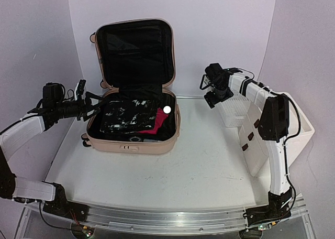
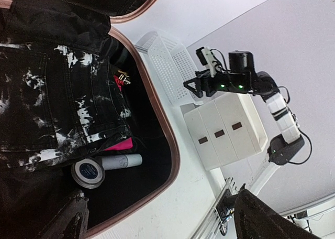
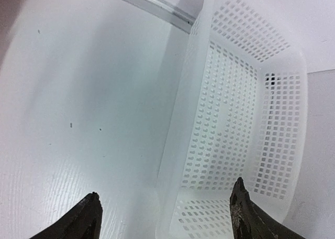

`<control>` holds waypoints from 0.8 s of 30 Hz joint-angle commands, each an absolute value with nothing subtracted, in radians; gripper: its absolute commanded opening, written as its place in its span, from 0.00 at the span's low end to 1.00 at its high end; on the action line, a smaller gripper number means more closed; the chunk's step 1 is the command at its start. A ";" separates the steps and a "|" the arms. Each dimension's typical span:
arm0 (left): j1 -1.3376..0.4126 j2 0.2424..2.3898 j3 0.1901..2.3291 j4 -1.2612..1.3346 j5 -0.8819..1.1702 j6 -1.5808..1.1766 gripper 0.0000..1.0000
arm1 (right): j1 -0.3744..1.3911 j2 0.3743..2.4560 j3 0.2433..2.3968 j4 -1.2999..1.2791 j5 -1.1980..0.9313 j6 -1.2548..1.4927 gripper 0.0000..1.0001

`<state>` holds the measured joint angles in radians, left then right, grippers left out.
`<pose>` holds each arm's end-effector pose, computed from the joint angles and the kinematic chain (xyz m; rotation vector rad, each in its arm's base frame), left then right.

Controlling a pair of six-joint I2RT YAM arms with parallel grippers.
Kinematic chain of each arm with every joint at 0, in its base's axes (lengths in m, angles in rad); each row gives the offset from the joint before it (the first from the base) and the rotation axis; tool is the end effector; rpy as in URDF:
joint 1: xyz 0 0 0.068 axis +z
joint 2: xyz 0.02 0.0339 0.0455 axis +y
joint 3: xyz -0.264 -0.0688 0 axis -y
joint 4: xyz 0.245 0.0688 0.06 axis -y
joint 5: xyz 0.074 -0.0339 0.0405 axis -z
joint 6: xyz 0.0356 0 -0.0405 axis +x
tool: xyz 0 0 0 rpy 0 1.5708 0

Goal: Open, take out, and arrange the luggage

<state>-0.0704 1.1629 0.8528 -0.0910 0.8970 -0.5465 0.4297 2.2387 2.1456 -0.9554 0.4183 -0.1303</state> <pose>0.2529 -0.0457 0.3007 0.1427 2.0237 -1.2748 0.4480 0.1894 0.2654 -0.5622 2.4754 -0.4309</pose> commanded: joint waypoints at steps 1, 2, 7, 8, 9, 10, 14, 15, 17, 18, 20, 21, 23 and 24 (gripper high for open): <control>-0.082 1.102 0.838 -0.110 0.918 -0.528 0.98 | 0.366 2.311 2.226 -0.993 0.342 -0.101 0.78; -0.083 1.100 0.838 -0.115 0.919 -0.526 0.98 | 0.361 2.329 2.228 -0.995 0.358 -0.085 0.72; -0.087 1.097 0.855 -0.153 0.914 -0.503 0.98 | 0.358 2.382 2.214 -0.998 0.445 0.007 0.64; -0.088 1.100 0.861 -0.162 0.911 -0.496 0.98 | 0.358 2.388 2.214 -0.999 0.440 0.032 0.62; -0.089 1.103 0.869 -0.174 0.910 -0.486 0.98 | 0.359 2.393 2.214 -0.999 0.430 0.048 0.57; -0.093 1.105 0.879 -0.205 0.905 -0.473 0.98 | 0.359 2.397 2.214 -1.000 0.416 0.069 0.53; -0.099 1.107 0.898 -0.229 0.885 -0.450 0.98 | 0.361 2.404 2.212 -1.002 0.324 0.120 0.37; -0.101 1.106 0.899 -0.231 0.885 -0.449 0.98 | 0.363 2.407 2.213 -1.003 0.312 0.135 0.35; -0.104 1.110 0.900 -0.232 0.883 -0.449 0.98 | 0.369 2.406 2.215 -1.006 0.283 0.163 0.25; -0.107 1.110 0.900 -0.233 0.881 -0.449 0.98 | 0.375 2.407 2.218 -1.007 0.267 0.170 0.20; -0.111 1.115 0.900 -0.233 0.876 -0.451 0.98 | 0.395 2.407 2.221 -1.009 0.223 0.144 0.18; -0.114 1.118 0.900 -0.233 0.875 -0.451 0.98 | 0.408 2.407 2.220 -1.013 0.222 0.132 0.17; -0.118 1.123 0.902 -0.233 0.877 -0.451 0.98 | 0.428 2.397 2.208 -1.015 0.214 0.107 0.14; -0.119 1.124 0.902 -0.232 0.876 -0.451 0.98 | 0.437 2.388 2.196 -1.015 0.197 0.088 0.13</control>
<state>-0.1097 1.1198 0.8497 -0.2451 0.8818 -0.4702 0.3767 2.4004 2.1796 -1.0080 0.2871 0.1226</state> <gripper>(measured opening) 0.979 0.156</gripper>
